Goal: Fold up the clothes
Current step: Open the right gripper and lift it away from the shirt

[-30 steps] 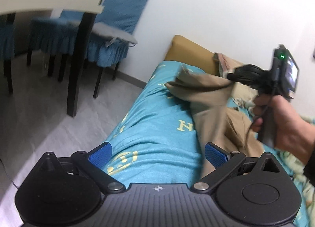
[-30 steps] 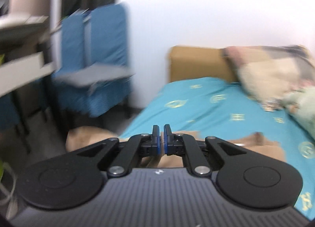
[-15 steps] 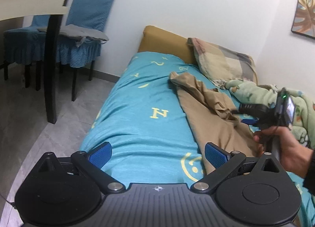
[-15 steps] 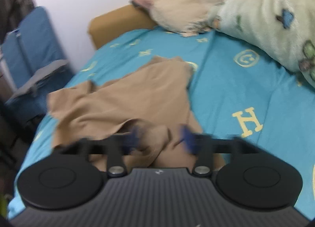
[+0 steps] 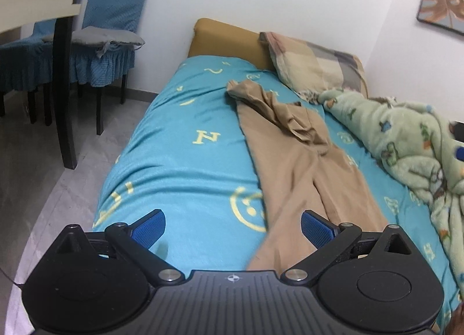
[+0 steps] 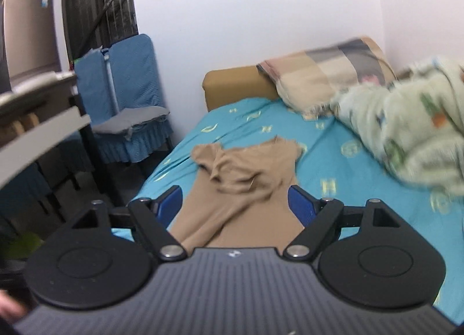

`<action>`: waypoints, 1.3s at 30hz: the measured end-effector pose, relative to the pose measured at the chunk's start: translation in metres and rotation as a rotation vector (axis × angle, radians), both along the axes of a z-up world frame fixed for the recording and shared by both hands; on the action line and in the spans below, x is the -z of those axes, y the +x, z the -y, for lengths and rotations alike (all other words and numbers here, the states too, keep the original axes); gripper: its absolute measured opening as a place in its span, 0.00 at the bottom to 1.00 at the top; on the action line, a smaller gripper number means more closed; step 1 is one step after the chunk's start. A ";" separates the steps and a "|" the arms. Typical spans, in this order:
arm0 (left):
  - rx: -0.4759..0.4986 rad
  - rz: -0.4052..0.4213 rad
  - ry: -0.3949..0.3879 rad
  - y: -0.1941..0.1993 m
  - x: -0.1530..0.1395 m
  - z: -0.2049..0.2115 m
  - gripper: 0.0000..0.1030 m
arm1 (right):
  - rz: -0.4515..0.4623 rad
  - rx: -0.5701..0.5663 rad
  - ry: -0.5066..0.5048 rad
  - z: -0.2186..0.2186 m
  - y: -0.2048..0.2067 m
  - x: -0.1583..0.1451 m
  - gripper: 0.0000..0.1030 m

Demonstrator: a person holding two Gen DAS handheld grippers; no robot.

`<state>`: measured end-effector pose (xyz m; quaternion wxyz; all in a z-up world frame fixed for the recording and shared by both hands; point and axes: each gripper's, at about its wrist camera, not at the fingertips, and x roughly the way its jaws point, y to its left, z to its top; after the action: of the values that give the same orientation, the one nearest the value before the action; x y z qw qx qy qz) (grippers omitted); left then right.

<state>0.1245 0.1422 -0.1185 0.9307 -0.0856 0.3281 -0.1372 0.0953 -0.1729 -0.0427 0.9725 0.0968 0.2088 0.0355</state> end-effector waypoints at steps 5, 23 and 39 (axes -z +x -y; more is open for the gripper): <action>0.021 0.002 0.047 -0.026 -0.012 0.015 0.98 | 0.033 0.081 0.086 0.009 -0.070 0.005 0.79; -0.228 -0.373 -0.201 -0.042 0.007 -0.035 0.89 | -0.041 0.105 0.262 0.053 -0.095 0.015 0.79; -0.314 -0.420 -0.060 -0.043 0.012 -0.024 0.65 | -0.068 0.173 0.428 0.090 -0.100 0.024 0.80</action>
<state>0.0820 0.1665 -0.1308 0.8491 -0.1897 0.4925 0.0198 -0.0045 -0.2628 -0.0669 0.9216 0.3196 0.2202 -0.0078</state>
